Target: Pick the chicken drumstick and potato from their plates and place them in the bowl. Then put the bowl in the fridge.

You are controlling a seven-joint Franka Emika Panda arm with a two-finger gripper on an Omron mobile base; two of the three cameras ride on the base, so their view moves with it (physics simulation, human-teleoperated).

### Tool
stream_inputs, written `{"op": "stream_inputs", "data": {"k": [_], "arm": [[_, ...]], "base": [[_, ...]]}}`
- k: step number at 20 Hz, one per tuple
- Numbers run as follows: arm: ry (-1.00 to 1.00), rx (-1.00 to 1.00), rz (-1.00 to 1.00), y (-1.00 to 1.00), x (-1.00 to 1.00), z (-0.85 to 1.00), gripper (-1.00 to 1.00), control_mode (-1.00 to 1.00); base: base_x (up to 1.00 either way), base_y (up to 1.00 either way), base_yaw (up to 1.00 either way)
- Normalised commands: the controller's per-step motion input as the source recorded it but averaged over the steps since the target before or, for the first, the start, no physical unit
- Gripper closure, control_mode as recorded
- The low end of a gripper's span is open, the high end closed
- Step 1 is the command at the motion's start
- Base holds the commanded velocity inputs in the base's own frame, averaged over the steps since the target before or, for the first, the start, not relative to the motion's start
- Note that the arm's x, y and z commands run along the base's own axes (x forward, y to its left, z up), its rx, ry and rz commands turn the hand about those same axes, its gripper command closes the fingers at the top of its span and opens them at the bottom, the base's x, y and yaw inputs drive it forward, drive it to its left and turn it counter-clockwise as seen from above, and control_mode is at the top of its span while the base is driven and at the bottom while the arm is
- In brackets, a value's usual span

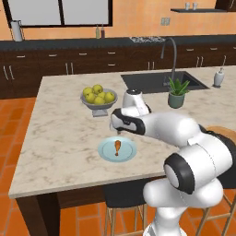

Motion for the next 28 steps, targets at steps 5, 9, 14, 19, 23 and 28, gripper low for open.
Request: {"op": "stream_inputs", "data": {"k": [5,9,14,19,23,28], "arm": [[0.01,0.00,0.00,0.18,0.01,-0.31,-1.00,-1.00],[0.02,0.00,0.00,0.16,0.03,-0.32,-1.00,-1.00],[0.06,0.00,0.00,0.13,0.02,-0.46,-1.00,-1.00],[0.01,0.00,0.00,0.03,0.32,-0.48,-1.00,-1.00],[0.01,0.00,0.00,0.00,0.52,-0.11,-1.00,-1.00],[0.06,0.00,0.00,0.08,0.35,-0.24,-1.00,-1.00]], "base": [[0.00,0.00,0.00],[0.00,0.00,0.00],[0.00,0.00,0.00],[0.00,0.00,0.00],[0.00,0.00,0.00],[0.00,0.00,0.00]]}}
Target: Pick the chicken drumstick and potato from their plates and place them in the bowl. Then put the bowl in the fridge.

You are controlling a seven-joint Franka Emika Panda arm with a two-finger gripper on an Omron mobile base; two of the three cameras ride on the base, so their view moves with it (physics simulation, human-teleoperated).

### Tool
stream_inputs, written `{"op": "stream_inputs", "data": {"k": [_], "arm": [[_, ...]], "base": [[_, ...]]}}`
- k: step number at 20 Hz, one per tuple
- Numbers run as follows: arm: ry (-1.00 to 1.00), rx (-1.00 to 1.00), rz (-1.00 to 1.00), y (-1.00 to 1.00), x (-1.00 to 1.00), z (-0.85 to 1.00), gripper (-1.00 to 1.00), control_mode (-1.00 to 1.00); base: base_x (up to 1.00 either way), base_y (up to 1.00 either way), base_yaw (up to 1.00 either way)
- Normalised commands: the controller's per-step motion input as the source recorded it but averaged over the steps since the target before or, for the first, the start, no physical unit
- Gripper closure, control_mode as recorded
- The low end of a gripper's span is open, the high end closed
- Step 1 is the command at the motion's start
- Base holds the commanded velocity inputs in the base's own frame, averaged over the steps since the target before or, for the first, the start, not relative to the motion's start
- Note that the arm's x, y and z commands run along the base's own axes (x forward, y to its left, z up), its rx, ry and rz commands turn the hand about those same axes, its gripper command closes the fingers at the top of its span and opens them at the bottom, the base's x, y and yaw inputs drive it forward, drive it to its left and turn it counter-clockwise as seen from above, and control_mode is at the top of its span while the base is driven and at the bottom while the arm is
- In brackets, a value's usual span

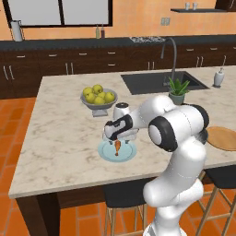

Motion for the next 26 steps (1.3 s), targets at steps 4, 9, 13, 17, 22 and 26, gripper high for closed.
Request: {"op": "stream_inputs", "data": {"k": [4,9,13,17,22,26], "arm": [[0.10,0.00,0.00,0.04,-0.09,-0.24,-1.00,-1.00],[0.03,0.00,0.00,0.02,-0.17,-0.13,1.00,-1.00],[0.00,0.00,0.00,0.01,-0.11,-0.03,1.00,-1.00],[0.03,0.00,-0.06,-0.04,-0.63,0.40,1.00,-1.00],[0.06,0.01,-0.05,-0.30,-0.89,1.00,1.00,-1.00],[0.13,0.00,-0.01,-0.34,-0.36,0.90,1.00,-1.00]], "base": [[0.00,0.00,0.00],[0.00,0.00,0.00],[0.00,0.00,0.00],[0.00,0.00,0.00],[0.00,0.00,0.00],[0.00,0.00,0.00]]}}
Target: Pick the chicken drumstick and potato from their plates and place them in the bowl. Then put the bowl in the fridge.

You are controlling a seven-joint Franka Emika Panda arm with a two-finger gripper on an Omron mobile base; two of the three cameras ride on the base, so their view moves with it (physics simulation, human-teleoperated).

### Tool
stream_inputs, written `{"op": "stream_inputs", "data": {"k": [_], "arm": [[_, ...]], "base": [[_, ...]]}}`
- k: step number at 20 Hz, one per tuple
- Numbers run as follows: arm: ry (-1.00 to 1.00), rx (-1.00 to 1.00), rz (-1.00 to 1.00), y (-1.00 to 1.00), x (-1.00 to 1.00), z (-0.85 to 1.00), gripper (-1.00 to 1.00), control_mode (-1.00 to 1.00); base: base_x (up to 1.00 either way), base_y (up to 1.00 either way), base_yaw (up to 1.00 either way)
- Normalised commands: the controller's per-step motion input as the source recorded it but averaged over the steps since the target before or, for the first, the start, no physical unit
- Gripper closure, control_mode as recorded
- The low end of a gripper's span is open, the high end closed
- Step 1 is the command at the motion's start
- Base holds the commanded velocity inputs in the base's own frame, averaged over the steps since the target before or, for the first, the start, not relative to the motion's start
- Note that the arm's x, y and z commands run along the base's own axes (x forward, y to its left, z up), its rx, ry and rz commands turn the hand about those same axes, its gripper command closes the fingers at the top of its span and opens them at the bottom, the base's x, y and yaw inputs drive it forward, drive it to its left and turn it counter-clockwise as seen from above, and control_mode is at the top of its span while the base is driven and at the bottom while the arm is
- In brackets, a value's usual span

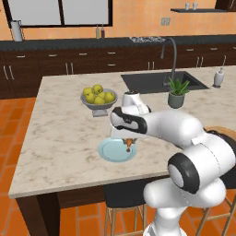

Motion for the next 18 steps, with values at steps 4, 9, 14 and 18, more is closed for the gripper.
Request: {"op": "stream_inputs", "data": {"k": [4,9,14,18], "arm": [[0.06,0.00,0.00,-0.54,-0.08,0.77,1.00,-1.00],[0.06,0.00,0.13,-0.96,0.00,0.16,1.00,-1.00],[0.01,0.00,0.20,-1.00,0.00,0.04,1.00,-1.00],[0.06,0.00,0.18,-1.00,0.00,0.00,1.00,-1.00]], "base": [[0.00,0.00,0.00],[0.00,0.00,0.00],[0.00,0.00,0.00],[0.00,0.00,0.00]]}}
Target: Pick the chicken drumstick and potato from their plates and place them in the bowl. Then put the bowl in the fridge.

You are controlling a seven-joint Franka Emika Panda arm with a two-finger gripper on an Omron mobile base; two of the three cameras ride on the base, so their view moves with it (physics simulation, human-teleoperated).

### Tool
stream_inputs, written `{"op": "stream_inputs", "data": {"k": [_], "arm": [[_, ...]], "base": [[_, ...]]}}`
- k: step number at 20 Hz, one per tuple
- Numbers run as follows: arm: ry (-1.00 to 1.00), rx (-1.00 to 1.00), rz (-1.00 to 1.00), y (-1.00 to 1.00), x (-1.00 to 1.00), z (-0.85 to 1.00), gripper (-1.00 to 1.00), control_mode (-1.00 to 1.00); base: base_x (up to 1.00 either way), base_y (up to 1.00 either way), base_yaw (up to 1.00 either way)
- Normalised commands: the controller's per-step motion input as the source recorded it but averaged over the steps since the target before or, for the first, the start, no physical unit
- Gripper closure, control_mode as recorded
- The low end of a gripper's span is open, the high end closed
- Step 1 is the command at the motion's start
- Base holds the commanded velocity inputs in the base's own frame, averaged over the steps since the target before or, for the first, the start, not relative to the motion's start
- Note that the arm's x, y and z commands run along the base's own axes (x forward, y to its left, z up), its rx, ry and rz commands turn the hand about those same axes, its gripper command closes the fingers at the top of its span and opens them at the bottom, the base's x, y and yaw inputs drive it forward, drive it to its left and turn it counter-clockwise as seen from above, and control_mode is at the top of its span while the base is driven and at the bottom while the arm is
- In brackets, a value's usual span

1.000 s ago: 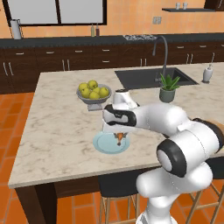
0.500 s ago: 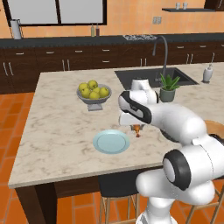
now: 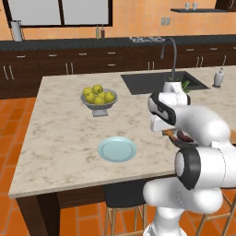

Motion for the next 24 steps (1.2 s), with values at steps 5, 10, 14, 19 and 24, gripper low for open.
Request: {"op": "stream_inputs", "data": {"k": [5,10,14,19,24], "arm": [[0.00,0.02,0.13,-1.00,0.03,0.00,1.00,-1.00],[0.04,0.06,0.09,-0.75,0.37,0.02,1.00,-1.00],[0.01,0.01,0.08,-0.42,0.58,-0.24,1.00,-1.00],[0.00,0.00,0.08,-0.26,0.46,-0.43,1.00,-1.00],[0.00,0.00,0.04,-0.04,0.34,-0.43,1.00,-1.00]], "base": [[0.00,0.00,0.00],[0.00,0.00,0.00],[0.00,0.00,0.00],[0.00,0.00,0.00],[0.00,0.00,0.00]]}}
